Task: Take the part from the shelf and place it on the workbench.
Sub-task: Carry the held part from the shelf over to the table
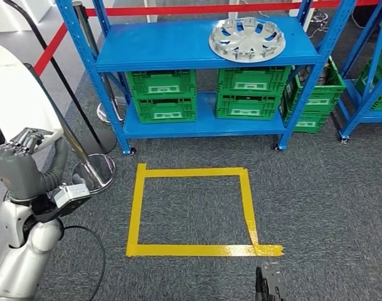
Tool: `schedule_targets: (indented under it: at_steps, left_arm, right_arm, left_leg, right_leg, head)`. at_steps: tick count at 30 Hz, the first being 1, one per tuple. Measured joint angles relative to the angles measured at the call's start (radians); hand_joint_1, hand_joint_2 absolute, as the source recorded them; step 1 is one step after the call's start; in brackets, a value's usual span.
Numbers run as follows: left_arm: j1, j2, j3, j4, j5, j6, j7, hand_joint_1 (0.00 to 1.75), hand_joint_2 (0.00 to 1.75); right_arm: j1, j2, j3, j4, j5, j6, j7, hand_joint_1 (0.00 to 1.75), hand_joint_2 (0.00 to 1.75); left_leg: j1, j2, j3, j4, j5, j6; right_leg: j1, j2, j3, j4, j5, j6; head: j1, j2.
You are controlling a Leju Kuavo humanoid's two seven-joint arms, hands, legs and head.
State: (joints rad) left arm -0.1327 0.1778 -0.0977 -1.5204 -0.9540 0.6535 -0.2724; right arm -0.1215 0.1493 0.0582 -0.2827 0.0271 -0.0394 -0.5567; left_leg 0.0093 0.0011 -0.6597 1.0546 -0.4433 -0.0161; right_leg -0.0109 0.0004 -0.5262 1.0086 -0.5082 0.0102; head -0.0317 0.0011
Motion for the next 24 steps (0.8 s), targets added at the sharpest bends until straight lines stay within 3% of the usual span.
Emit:
schedule_targets:
  at_steps: [1,3,4,5,6,8,10,12,14,15,16,18,19,20,22,23,24]
  left_arm:
    - [0.001,0.001,0.001,0.0,0.0,0.0,0.0,1.75,1.75]
    - [0.002,0.001,0.001,0.002,0.001,0.0,0.0,1.75,1.75]
    - [0.003,0.001,0.001,0.003,0.001,0.0,0.0,1.75,1.75]
    - [0.003,0.001,0.001,0.004,0.001,0.0,0.0,1.75,1.75]
    - [0.003,0.002,0.001,0.004,0.001,0.0,0.0,1.75,1.75]
    - [-0.001,0.002,0.001,0.005,0.001,0.0,0.001,1.75,1.75]
    - [-0.008,0.004,0.0,0.005,0.001,0.0,0.003,1.75,1.75]
    - [-0.013,0.005,0.0,0.006,0.001,0.0,0.004,1.75,1.75]
    - [-0.014,0.005,-0.001,0.007,0.0,0.0,0.005,1.75,1.75]
    - [-0.014,0.005,-0.001,0.007,-0.001,0.0,0.005,1.75,1.75]
    - [-0.014,0.004,-0.002,0.008,-0.001,0.0,0.006,1.75,1.75]
    - [-0.013,0.003,-0.002,0.009,-0.002,0.0,0.006,1.75,1.75]
    - [-0.012,0.003,-0.002,0.009,-0.002,0.0,0.006,1.75,1.75]
    - [-0.012,0.002,-0.002,0.01,-0.002,0.0,0.006,1.75,1.75]
    - [-0.011,0.002,-0.002,0.012,-0.002,0.0,0.007,1.75,1.75]
    - [-0.011,0.002,-0.002,0.013,-0.002,0.0,0.007,1.75,1.75]
    - [-0.01,0.002,-0.002,0.013,-0.002,0.0,0.008,1.75,1.75]
  right_arm:
    - [-0.001,0.0,0.0,0.0,0.0,0.0,0.0,0.0,0.0]
    - [-0.002,0.0,0.001,0.0,0.001,0.0,-0.001,0.0,0.0]
    - [-0.002,0.0,0.001,0.0,0.001,0.0,-0.001,0.0,0.0]
    - [-0.002,0.0,0.001,0.0,0.001,0.0,0.0,0.0,0.0]
    - [-0.002,0.0,0.001,0.0,0.001,0.0,0.0,0.0,0.0]
    - [-0.003,0.0,0.001,-0.001,0.001,0.0,0.001,0.0,0.0]
    - [-0.005,0.001,0.001,-0.002,0.001,0.0,0.002,0.0,0.0]
    - [-0.007,0.002,0.001,-0.003,0.002,0.0,0.003,0.0,0.0]
    - [-0.004,0.003,0.001,-0.003,0.002,0.0,0.005,0.0,0.0]
    - [-0.001,0.004,0.001,-0.003,0.002,-0.001,0.006,0.0,0.0]
    - [0.001,0.004,0.001,-0.003,0.002,-0.001,0.008,0.0,0.0]
    - [0.001,0.004,0.001,-0.003,0.002,-0.001,0.012,0.0,0.0]
    - [0.0,0.004,0.001,-0.003,0.002,-0.001,0.013,0.0,0.0]
    - [0.0,0.004,0.001,-0.003,0.002,-0.001,0.014,0.0,0.0]
    - [0.0,0.004,0.001,-0.003,0.002,-0.001,0.014,0.0,0.0]
    - [-0.001,0.004,0.001,-0.003,0.002,-0.001,0.014,0.0,0.0]
    - [-0.002,0.004,0.001,-0.003,0.003,-0.001,0.014,0.0,0.0]
  left_leg:
    - [0.001,-0.001,-0.014,0.046,-0.05,-0.004]
    - [0.002,-0.001,-0.038,0.172,-0.144,-0.01]
    - [0.003,-0.001,-0.04,0.223,-0.162,-0.011]
    - [0.003,-0.001,-0.032,0.248,-0.155,-0.011]
    - [0.002,-0.001,-0.009,0.242,-0.129,-0.009]
    - [0.001,-0.002,0.081,0.138,-0.084,0.001]
    - [-0.004,-0.003,0.175,-0.003,-0.092,0.012]
    - [-0.012,-0.003,0.202,-0.066,-0.103,0.02]
    - [-0.012,0.0,0.184,-0.075,-0.077,0.031]
    - [-0.01,0.002,0.171,-0.079,-0.062,0.039]
    - [-0.008,0.004,0.155,-0.082,-0.046,0.045]
    - [-0.007,0.006,0.12,-0.081,-0.016,0.051]
    - [-0.007,0.006,0.101,-0.079,-0.002,0.051]
    - [-0.007,0.007,0.08,-0.077,0.014,0.05]
    - [-0.005,0.007,0.039,-0.07,0.041,0.045]
    - [-0.004,0.007,0.019,-0.065,0.054,0.041]
    - [-0.005,0.007,0.002,-0.059,0.064,0.036]
  right_leg:
    - [0.0,-0.002,-0.013,0.0,0.012,-0.011]
    - [0.004,-0.004,-0.044,0.003,0.034,-0.022]
    - [0.007,-0.005,-0.06,0.005,0.045,-0.023]
    - [0.009,-0.006,-0.076,0.008,0.055,-0.023]
    - [0.011,-0.006,-0.092,0.011,0.064,-0.022]
    - [0.013,-0.006,-0.118,0.018,0.083,-0.02]
    - [0.015,-0.005,-0.132,0.019,0.103,-0.013]
    - [0.013,-0.005,-0.138,0.011,0.127,-0.003]
    - [0.01,-0.003,-0.147,0.003,0.134,0.01]
    - [0.009,-0.002,-0.156,0.016,0.109,0.016]
    - [0.009,-0.001,-0.17,0.049,0.062,0.021]
    - [0.007,-0.001,-0.198,0.171,-0.05,0.028]
    - [0.007,-0.001,-0.205,0.235,-0.077,0.031]
    - [0.007,-0.001,-0.201,0.281,-0.075,0.032]
    - [0.006,-0.001,-0.155,0.288,-0.013,0.035]
    - [0.005,-0.001,-0.107,0.242,0.011,0.036]
    - [0.005,-0.001,-0.046,0.169,0.009,0.037]
  head:
    - [-0.003,0.0]
    - [-0.009,0.0]
    - [-0.009,0.0]
    - [-0.01,0.0]
    - [-0.01,0.0]
    - [-0.01,0.0]
    - [-0.009,0.0]
    - [-0.009,0.0]
    - [-0.01,0.0]
    - [-0.007,0.0]
    - [-0.004,0.0]
    - [0.001,0.0]
    - [0.002,0.0]
    - [0.002,0.0]
    - [0.002,0.0]
    - [0.002,0.0]
    - [0.002,0.0]
